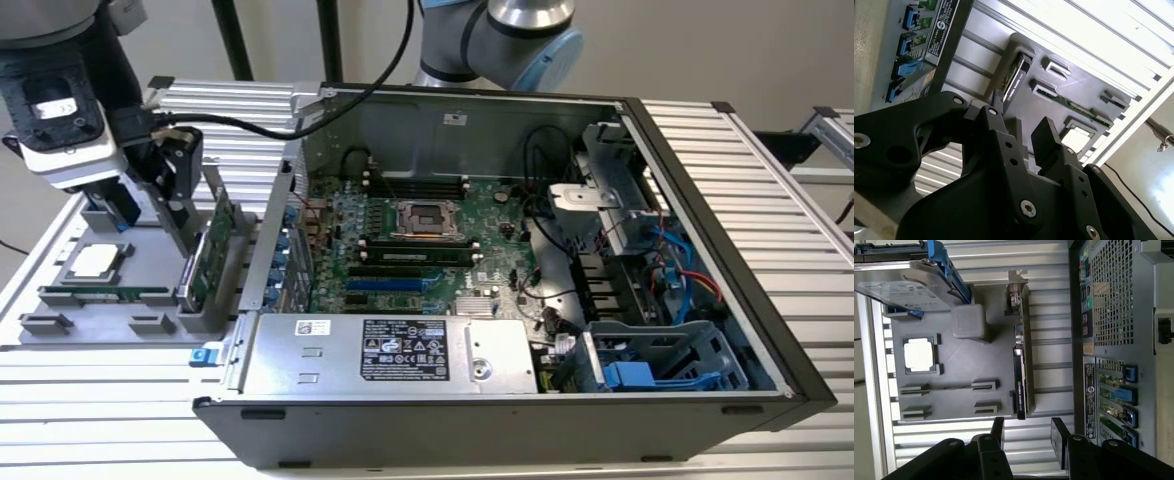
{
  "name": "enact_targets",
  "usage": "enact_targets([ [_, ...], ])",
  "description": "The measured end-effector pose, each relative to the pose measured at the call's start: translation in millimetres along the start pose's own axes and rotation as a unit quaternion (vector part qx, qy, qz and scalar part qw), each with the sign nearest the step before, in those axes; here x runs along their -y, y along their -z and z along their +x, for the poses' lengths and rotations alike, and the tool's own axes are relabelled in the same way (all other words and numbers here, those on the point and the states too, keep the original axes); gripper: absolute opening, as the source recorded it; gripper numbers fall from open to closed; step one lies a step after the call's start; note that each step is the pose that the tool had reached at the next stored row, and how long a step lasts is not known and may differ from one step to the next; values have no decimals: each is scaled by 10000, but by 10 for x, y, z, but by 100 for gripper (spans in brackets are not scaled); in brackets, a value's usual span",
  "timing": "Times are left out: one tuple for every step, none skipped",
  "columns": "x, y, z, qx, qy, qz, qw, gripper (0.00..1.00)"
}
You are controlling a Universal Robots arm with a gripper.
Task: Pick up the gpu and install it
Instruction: 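Pick up the gpu and move the gpu toward the slot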
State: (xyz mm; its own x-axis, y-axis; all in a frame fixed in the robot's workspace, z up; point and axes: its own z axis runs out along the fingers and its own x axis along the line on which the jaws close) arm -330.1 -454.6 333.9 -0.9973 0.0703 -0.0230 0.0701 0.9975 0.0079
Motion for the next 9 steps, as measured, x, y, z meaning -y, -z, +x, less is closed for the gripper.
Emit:
enact_targets([
  [0, -7, 0, 1, 0, 0, 10000, 100],
  [0, -14, 0, 1, 0, 1, 10000, 100],
  [0, -21, 1, 0, 0, 3, 10000, 100],
  [0, -28, 1, 1, 0, 4, 10000, 100],
  [0, -36, 1, 1, 0, 5, 10000, 100],
  [0, -44, 1, 1, 0, 6, 10000, 100],
  [0, -51, 1, 1, 0, 7, 10000, 100],
  [0, -58, 1, 1, 0, 8, 10000, 100],
  [0, -66, 2, 1, 0, 9, 10000, 100],
])
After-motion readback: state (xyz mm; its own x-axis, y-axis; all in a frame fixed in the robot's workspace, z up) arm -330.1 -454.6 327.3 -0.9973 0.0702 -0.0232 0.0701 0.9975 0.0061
